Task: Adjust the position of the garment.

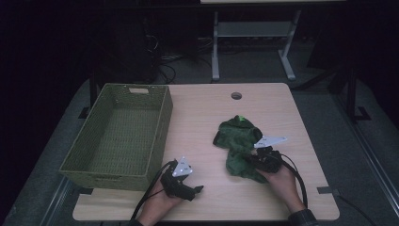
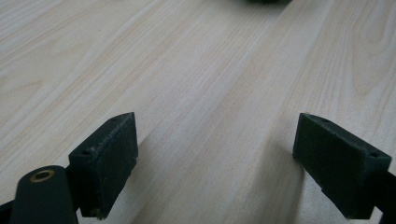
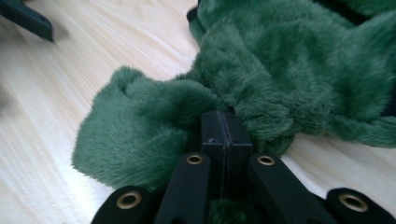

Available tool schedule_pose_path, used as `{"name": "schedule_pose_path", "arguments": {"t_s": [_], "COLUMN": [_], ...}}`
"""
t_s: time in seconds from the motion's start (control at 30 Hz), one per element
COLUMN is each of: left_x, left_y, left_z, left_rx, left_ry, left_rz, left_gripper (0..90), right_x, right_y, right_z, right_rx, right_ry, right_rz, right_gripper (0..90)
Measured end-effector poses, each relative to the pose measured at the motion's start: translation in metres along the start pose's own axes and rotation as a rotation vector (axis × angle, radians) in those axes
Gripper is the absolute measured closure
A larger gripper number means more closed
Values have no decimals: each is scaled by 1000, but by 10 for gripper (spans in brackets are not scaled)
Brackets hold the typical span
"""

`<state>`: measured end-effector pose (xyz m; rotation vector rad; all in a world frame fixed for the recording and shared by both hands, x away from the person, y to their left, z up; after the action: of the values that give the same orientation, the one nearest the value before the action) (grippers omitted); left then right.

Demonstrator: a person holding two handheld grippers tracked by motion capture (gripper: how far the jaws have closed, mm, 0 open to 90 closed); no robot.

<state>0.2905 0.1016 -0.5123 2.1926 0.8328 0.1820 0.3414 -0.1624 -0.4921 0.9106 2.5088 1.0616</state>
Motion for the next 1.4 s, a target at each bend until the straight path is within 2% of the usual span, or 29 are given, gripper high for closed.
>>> {"name": "schedule_pose_path", "arguments": {"t_s": [0.13,0.27,0.37,0.47,0.6,0.77,0.87,1.0,1.1,1.23,1.3,1.4], "left_x": [0,0,0,0,0,0,0,0,0,0,0,0], "left_y": [0,0,0,0,0,0,0,0,0,0,0,0], "left_z": [0,0,0,0,0,0,0,0,0,0,0,0], "left_rx": [0,3,3,3,1,0,0,0,0,0,-1,1], "left_ry": [0,-1,0,-1,-1,1,1,1,1,1,1,-1], "left_rz": [0,0,0,-1,-1,-1,-1,-2,-2,-2,-1,-2], "left_gripper": [132,131,132,132,132,133,132,132,132,132,132,132], "right_x": [-1,-2,-3,-7,-12,-18,-17,-17,-17,-21,-21,-19], "right_y": [-3,-3,-1,2,0,-14,-21,-30,-36,-52,-60,-72], "right_z": [6,6,0,-13,-26,-44,-52,-65,-71,-86,-92,-97], "right_rx": [29,30,-2,-63,-80,-91,-89,-115,-119,-119,-123,-101], "right_ry": [10,4,-5,-7,-18,-56,-38,-44,-33,-39,-42,-45], "right_rz": [-3,-7,2,14,16,24,31,31,41,68,65,77], "right_gripper": [897,896,854,833,795,751,744,693,690,651,645,637]}}
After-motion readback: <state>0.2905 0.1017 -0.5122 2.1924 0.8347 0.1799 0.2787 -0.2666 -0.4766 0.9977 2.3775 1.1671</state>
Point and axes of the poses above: each handheld gripper's, and its own axes: z roughly forward along the jaws, y roughly out of its top, x roughly to its left, the point moved 5 cm from there along z, roughly forward along the jaws, and after that the axes turned 10 degrees about -z, right-handed, at the moved point
